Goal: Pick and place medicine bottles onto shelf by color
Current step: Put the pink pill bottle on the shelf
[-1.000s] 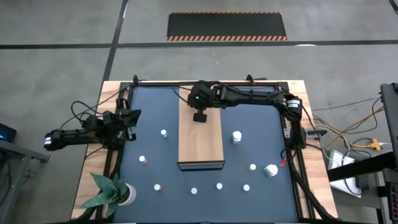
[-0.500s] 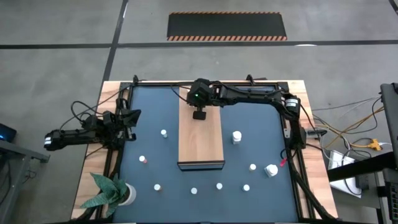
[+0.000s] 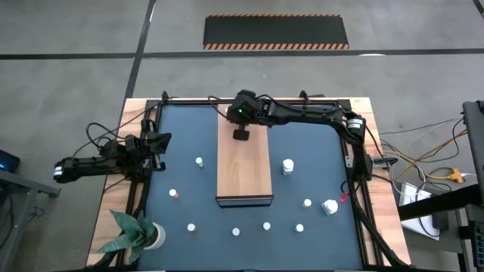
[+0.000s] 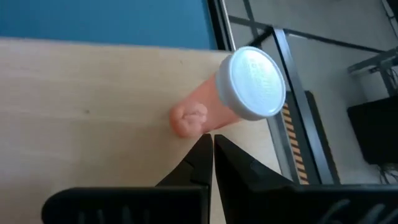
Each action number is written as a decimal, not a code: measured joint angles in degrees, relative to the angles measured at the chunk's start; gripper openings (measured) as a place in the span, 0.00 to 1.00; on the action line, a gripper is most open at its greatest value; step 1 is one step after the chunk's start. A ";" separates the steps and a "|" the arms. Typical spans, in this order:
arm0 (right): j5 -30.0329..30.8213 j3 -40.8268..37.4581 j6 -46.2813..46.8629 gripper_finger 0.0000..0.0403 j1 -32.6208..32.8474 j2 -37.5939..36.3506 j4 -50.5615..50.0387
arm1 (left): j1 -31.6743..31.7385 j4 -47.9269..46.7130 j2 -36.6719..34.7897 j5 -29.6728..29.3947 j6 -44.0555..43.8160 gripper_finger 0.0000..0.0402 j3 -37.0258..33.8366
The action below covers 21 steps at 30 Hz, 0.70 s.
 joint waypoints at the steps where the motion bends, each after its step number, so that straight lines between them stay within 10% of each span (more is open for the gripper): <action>1: 0.02 0.00 0.06 0.02 0.05 0.00 0.03 | 0.00 0.02 0.00 0.00 0.00 0.01 0.00; 21: -5.89 -0.04 2.93 0.02 -0.80 -0.37 3.53 | 0.00 0.03 0.00 -0.02 0.00 0.01 0.00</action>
